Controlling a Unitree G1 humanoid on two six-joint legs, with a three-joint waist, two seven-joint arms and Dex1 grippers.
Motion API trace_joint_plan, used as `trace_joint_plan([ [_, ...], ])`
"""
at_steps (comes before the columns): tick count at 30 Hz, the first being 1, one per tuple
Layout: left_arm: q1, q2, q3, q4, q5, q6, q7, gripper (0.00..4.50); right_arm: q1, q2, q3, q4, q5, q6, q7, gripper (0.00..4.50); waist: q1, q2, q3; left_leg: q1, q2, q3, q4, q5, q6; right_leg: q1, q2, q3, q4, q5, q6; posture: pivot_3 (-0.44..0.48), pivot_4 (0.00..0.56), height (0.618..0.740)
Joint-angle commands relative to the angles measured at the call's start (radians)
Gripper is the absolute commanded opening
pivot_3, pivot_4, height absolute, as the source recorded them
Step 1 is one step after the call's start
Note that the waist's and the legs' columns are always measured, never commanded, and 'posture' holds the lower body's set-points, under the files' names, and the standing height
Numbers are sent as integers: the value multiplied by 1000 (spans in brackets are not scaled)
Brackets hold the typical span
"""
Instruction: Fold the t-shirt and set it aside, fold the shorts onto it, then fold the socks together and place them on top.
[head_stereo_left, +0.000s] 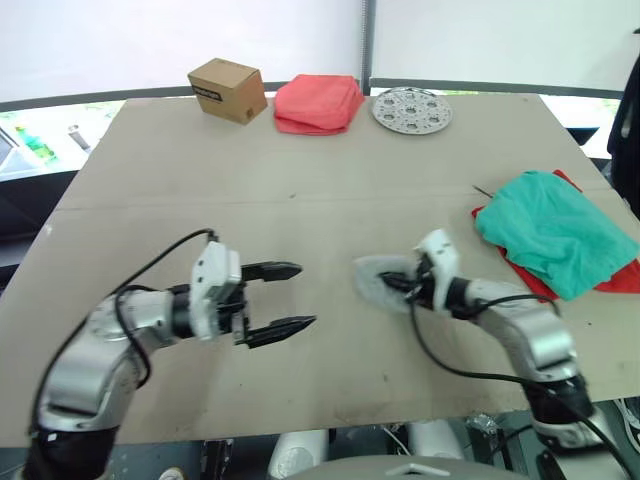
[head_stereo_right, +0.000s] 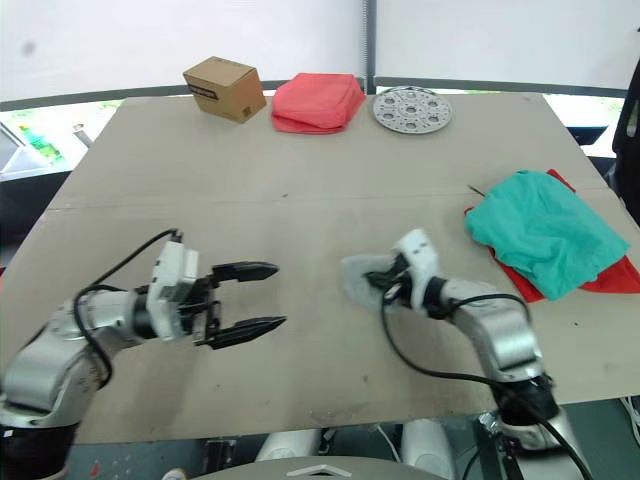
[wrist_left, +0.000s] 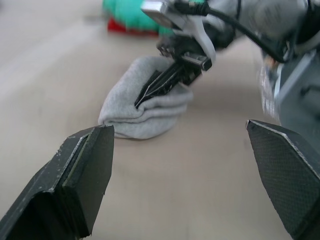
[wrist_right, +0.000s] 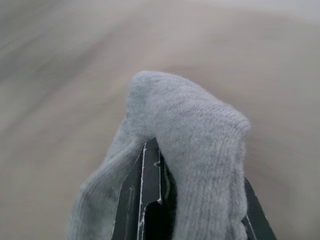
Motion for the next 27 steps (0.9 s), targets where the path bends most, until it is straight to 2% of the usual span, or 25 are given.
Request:
trace_joint_plan([
  [1,-124,-107,-89,44,21,-18,69,4500,-70,59,-301,-159,37,146,-234,10,-6,-1,-1,0,0,0,0,0,0,0,1,0,0,0,0,0,150,740],
  [4,-222,-231,-171,103,62,-37,127,4500,-196,79,-526,-107,-14,254,-435,10,-3,0,-1,1,-1,0,0,0,0,1,4,0,1,2,4,0,150,740],
  [6,-241,-269,-197,111,78,-45,143,4500,-258,77,-598,-43,-15,280,-491,10,-5,-1,-2,1,-2,0,0,0,0,1,5,1,0,2,4,0,150,740],
  [10,-275,-318,-231,129,101,-72,159,4500,-390,33,-664,235,-30,205,-561,10,-26,1,-1,2,-1,2,-3,0,0,0,6,3,1,2,4,0,150,740],
  [12,-284,-338,-243,126,108,-76,173,4500,-419,-20,-672,430,-23,128,-527,10,-29,3,-1,2,0,3,-3,0,0,0,6,3,1,2,4,0,150,740],
  [14,-290,-349,-249,122,116,-79,189,4500,-436,-60,-692,568,-19,73,-532,944,-29,3,-2,3,-1,5,-3,0,0,0,6,4,1,2,4,0,150,740],
  [15,-293,-352,-245,117,113,-74,199,4500,-440,-79,-688,606,-14,60,-529,1543,-28,3,-2,3,0,8,-3,0,0,1,6,4,1,2,4,0,150,740],
  [16,-295,-355,-240,109,109,-67,210,4500,-438,-97,-677,624,-12,55,-523,1784,-28,3,-2,3,0,9,-3,0,1,1,6,4,1,2,4,0,150,740],
  [17,-293,-357,-238,99,106,-62,223,4500,-432,-113,-668,627,-4,55,-513,2374,-28,3,-1,3,0,9,-3,0,1,1,6,4,1,2,4,0,150,740],
  [18,-289,-359,-236,90,103,-55,236,4500,-424,-126,-668,616,10,73,-506,2968,-28,3,-1,3,0,10,-3,0,1,1,6,5,1,2,4,0,150,740],
  [19,-287,-360,-236,84,96,-45,246,4500,-407,-138,-665,581,31,113,-490,3349,-28,3,-1,3,0,10,-3,0,1,1,6,5,1,2,4,0,150,740],
  [21,-300,-362,-230,79,77,-13,267,4500,-296,-206,-594,389,37,222,-456,4234,-22,4,-2,3,0,10,-3,0,1,1,6,5,1,2,4,0,150,740],
  [22,-306,-360,-229,80,71,-1,267,4500,-240,-236,-577,283,53,277,-439,4389,-18,5,-2,2,0,9,-2,0,1,1,6,3,1,2,4,0,150,740],
  [25,-323,-353,-221,99,55,31,267,4500,-156,-259,-626,74,105,409,-433,4389,-14,6,-2,0,0,6,-2,0,1,1,6,2,0,2,5,0,150,740],
  [27,-333,-350,-212,117,70,41,291,4500,-21,-314,-636,-90,107,436,-394,4389,-17,6,-2,1,0,3,-2,0,1,1,6,3,0,2,5,0,150,740],
])
